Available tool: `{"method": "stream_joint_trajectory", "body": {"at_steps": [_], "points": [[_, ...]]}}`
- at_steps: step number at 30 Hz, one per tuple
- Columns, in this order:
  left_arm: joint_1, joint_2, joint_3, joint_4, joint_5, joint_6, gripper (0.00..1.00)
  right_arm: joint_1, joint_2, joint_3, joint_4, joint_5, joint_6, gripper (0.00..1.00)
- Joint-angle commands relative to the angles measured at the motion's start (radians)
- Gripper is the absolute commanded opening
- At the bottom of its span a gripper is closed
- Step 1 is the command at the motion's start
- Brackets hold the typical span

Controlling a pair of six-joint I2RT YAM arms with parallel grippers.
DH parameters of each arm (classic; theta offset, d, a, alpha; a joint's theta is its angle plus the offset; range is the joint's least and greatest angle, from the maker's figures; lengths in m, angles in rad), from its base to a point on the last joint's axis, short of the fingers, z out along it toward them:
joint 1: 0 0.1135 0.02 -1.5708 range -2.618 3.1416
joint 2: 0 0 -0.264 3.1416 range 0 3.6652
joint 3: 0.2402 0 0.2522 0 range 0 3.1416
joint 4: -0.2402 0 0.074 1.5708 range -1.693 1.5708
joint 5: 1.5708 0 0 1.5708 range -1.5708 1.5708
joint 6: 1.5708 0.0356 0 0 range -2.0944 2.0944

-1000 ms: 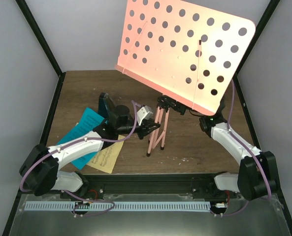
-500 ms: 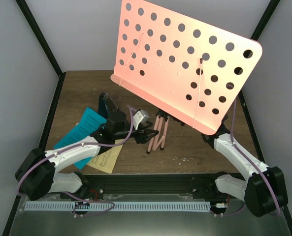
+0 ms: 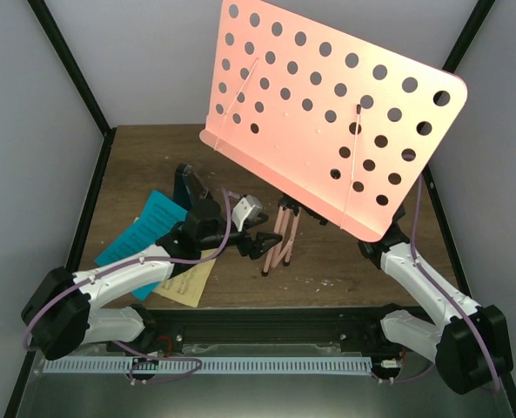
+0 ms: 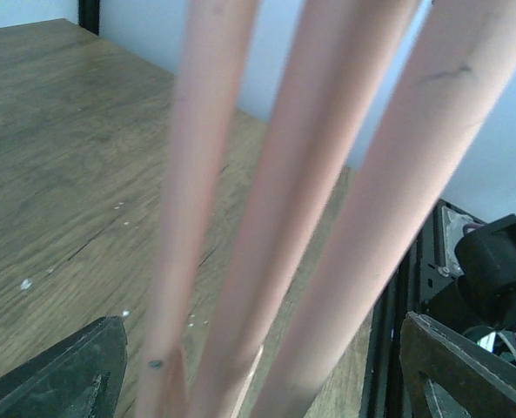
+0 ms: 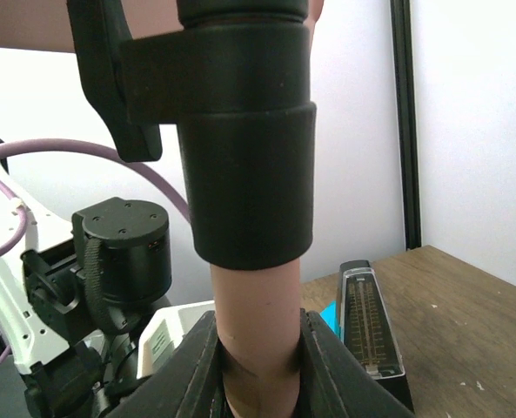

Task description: Pack up the instrument practice props

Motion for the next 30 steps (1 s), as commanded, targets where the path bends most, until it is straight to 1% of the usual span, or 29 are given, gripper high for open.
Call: {"method": "stream_joint_trajectory", "body": {"at_steps": [1, 2, 11, 19, 23, 26, 30], "points": [[-0.040, 0.057, 0.055, 0.063, -0.005, 0.015, 0.87, 0.020, -0.037, 0.017, 0.021, 0.039, 0.059, 0.01], [-0.045, 0.071, 0.064, 0.093, -0.015, 0.019, 0.87, 0.020, -0.038, 0.014, 0.020, 0.043, 0.060, 0.01], [-0.080, 0.200, 0.124, 0.180, -0.111, 0.004, 0.87, 0.020, -0.047, 0.020, 0.012, 0.057, 0.063, 0.01], [-0.106, 0.272, 0.140, 0.233, -0.199, -0.017, 0.86, 0.020, -0.060, 0.016, -0.004, 0.080, 0.044, 0.01], [-0.116, 0.302, 0.157, 0.229, -0.245, -0.026, 0.85, 0.020, -0.074, 0.013, -0.016, 0.094, 0.030, 0.01], [-0.118, 0.315, 0.170, 0.219, -0.257, -0.025, 0.82, 0.020, -0.080, 0.013, -0.025, 0.097, 0.022, 0.01], [-0.122, 0.329, 0.186, 0.193, -0.284, -0.021, 0.74, 0.020, -0.089, 0.010, -0.027, 0.104, 0.020, 0.01]]}}
